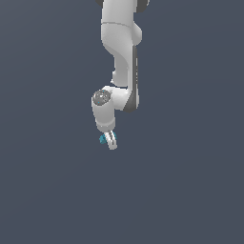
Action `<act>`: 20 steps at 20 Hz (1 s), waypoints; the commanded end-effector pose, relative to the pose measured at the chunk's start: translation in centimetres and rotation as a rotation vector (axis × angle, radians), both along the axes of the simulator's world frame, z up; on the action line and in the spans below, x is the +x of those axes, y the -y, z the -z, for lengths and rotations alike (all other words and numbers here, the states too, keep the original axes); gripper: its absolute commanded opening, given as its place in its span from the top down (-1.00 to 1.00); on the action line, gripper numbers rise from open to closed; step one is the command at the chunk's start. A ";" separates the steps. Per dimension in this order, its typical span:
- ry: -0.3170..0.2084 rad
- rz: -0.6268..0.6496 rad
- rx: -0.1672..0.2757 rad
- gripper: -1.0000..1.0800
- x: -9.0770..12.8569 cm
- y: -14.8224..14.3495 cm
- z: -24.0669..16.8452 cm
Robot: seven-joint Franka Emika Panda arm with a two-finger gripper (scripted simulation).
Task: Pick up the object and move it to a goal position.
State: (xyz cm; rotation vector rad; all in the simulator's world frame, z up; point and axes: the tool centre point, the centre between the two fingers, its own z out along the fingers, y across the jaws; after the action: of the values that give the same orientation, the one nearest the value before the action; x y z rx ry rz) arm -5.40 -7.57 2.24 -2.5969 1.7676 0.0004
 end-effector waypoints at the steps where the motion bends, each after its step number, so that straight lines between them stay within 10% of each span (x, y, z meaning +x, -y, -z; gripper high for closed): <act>1: 0.000 0.000 0.000 1.00 0.0 0.0 0.0; 20: 0.000 0.001 -0.001 1.00 1.7 -0.2 -4.6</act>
State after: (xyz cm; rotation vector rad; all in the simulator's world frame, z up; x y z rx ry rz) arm -4.12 -7.40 5.82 -2.5971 1.7690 0.0020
